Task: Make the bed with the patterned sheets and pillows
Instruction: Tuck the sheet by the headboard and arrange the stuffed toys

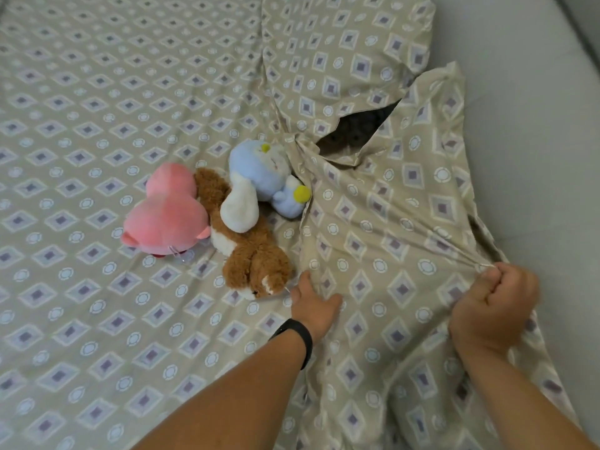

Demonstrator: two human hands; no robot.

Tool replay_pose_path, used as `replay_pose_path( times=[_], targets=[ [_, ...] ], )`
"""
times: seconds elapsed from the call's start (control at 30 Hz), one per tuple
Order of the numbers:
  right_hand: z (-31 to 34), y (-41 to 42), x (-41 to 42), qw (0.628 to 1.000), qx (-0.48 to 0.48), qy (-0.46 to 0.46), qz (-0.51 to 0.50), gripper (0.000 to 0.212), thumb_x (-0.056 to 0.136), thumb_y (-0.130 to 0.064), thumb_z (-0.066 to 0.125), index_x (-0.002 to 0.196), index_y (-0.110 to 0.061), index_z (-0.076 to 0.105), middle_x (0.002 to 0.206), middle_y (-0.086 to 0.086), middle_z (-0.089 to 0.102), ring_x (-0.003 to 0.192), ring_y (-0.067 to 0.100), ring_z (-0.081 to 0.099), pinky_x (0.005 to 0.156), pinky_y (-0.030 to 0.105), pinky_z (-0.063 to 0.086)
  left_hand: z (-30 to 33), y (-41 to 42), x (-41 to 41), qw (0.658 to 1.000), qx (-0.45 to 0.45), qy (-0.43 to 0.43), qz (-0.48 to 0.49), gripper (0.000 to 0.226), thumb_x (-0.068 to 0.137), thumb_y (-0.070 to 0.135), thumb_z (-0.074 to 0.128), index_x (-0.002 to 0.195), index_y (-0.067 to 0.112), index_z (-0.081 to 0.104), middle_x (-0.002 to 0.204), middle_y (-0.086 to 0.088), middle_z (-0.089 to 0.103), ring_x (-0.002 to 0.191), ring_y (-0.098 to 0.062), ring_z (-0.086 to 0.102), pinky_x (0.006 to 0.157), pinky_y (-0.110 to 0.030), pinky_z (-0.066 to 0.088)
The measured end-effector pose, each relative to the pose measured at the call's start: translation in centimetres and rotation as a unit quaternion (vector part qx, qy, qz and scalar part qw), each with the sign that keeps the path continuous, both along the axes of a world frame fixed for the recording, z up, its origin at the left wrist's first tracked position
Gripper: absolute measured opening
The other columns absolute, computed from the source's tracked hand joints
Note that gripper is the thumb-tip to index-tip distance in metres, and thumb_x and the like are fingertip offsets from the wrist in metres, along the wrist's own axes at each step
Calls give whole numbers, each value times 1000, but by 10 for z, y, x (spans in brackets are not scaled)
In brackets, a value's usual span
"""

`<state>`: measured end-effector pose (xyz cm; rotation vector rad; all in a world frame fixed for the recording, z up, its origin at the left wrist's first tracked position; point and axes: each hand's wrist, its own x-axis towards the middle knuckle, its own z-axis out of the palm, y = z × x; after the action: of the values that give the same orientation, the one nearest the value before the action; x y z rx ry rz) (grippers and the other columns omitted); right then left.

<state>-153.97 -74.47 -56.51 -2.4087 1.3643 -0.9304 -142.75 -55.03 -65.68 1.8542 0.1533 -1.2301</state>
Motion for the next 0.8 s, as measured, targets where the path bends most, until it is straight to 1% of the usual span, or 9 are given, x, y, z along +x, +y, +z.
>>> replay_pose_path(
  times=[0.07,0.17,0.27,0.37,0.43,0.5,0.57,0.67,0.8],
  targets=[
    [2,0,-1,998,-7,53,21,23,101,-15,45,99,4,58,105,28,58,97,34,48,85,43,38,-4,-10,5,999,34,-24,19,99,88,45,67,160,31,1,166,-5,0,152,-33,14,121,-48,24],
    [-8,3,3,966,96,228,77,53,96,-41,58,136,-7,47,135,20,53,119,38,51,96,47,45,-4,-18,10,991,26,-131,4,99,88,42,67,160,31,0,165,-5,1,151,-32,11,121,-47,23],
    [-26,3,1,907,95,391,126,91,86,-54,65,156,-16,20,156,19,30,136,43,36,107,54,37,-1,-26,6,918,41,-336,-206,96,89,43,59,159,34,-6,167,-2,-3,153,-30,3,122,-48,21],
    [-32,2,9,917,73,379,97,97,80,-53,71,155,-16,22,153,20,32,128,44,38,102,56,37,-4,-27,16,860,19,-358,-363,99,88,37,57,157,38,-13,168,5,-4,155,-25,1,122,-49,25],
    [-31,1,14,931,45,350,90,87,82,-49,72,151,-15,30,144,20,39,119,41,42,97,54,40,-7,-26,29,868,40,-312,-383,83,92,36,59,159,32,10,164,3,15,150,-24,20,113,-46,38],
    [-29,0,18,947,16,309,90,73,86,-42,72,144,-15,39,131,19,46,109,38,44,90,52,41,-4,-27,41,831,93,-362,-413,46,98,32,53,141,23,43,141,-3,44,129,-29,46,93,-42,48],
    [-26,1,22,955,-18,280,93,65,86,-37,72,139,-16,43,125,18,48,102,36,44,85,50,38,0,-26,52,790,118,-379,-467,21,101,24,46,117,19,57,120,-6,58,111,-32,56,85,-41,48],
    [-19,8,41,951,-44,280,123,64,85,-38,71,140,-20,43,131,16,46,106,34,42,86,48,34,-2,-14,60,771,107,-357,-516,17,101,19,44,105,17,60,113,-7,62,105,-32,58,84,-42,49],
    [-13,30,78,938,-47,295,174,67,87,-40,67,145,-24,40,142,13,39,112,34,41,92,49,34,3,9,62,735,101,-424,-520,26,103,26,44,125,25,57,122,-2,57,114,-28,51,96,-39,37]
  ],
)
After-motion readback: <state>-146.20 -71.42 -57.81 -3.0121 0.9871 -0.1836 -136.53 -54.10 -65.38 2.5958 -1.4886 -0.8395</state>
